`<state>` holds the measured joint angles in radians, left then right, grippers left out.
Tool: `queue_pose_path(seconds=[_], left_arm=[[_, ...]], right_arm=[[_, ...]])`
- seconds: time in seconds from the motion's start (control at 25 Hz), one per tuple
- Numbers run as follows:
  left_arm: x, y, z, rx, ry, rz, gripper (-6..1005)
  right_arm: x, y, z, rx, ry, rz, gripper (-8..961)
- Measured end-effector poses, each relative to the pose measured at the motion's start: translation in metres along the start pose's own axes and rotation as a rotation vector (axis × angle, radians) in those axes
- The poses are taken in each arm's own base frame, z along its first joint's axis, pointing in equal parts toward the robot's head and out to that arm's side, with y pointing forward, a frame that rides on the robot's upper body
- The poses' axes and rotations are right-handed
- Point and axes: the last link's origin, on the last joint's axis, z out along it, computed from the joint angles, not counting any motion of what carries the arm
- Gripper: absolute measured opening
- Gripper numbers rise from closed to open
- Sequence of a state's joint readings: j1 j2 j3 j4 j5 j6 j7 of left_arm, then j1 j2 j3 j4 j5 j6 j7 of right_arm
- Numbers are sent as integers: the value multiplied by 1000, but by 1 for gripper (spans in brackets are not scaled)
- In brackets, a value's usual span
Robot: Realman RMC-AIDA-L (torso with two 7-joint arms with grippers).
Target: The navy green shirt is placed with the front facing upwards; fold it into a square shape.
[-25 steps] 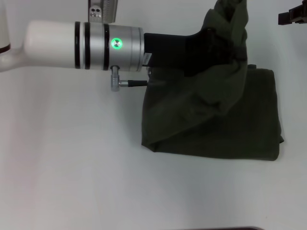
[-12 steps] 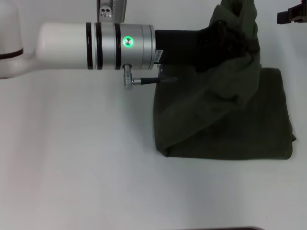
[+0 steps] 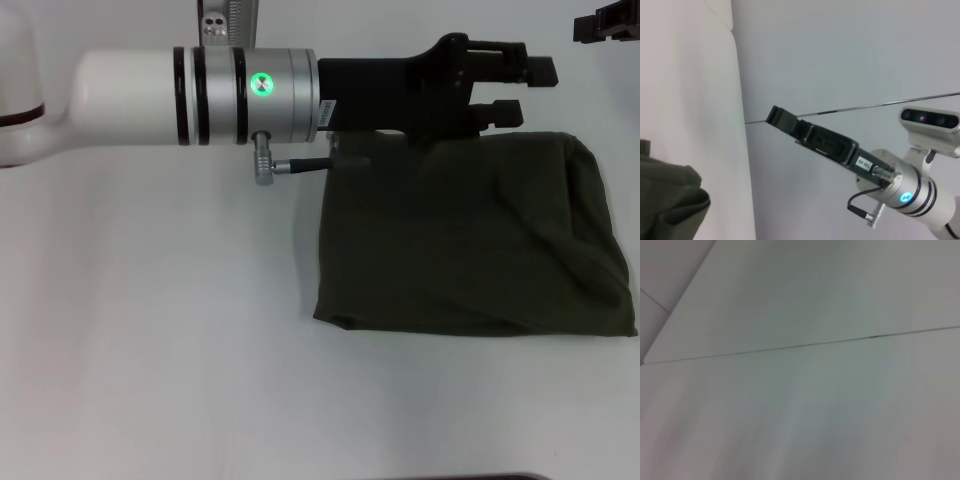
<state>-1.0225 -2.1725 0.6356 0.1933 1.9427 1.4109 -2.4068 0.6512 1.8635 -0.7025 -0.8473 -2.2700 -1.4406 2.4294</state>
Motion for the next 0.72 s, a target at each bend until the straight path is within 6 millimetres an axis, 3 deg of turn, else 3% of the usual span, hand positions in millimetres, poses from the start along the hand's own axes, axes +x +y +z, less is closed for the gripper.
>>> queue_pose_path(seconds=[0.24,0.36,0.4,0.6,0.72], left_arm=[[4,-1,-11,-6,26,10,629],[7,-3,-33,30,19,50,768],[8,-4,-43,52,14,59,815],[10,-11,-110,151,26,75,823],[7,-14,-165,163,114,83,828]], right_arm=[[-1,0,0,3,-2,8,171],[1,2,1,-6,14,1,194],[3,3,2,-14,26,-3,202],[11,11,1,-68,91,-16,241],[17,15,2,-86,134,-24,264]])
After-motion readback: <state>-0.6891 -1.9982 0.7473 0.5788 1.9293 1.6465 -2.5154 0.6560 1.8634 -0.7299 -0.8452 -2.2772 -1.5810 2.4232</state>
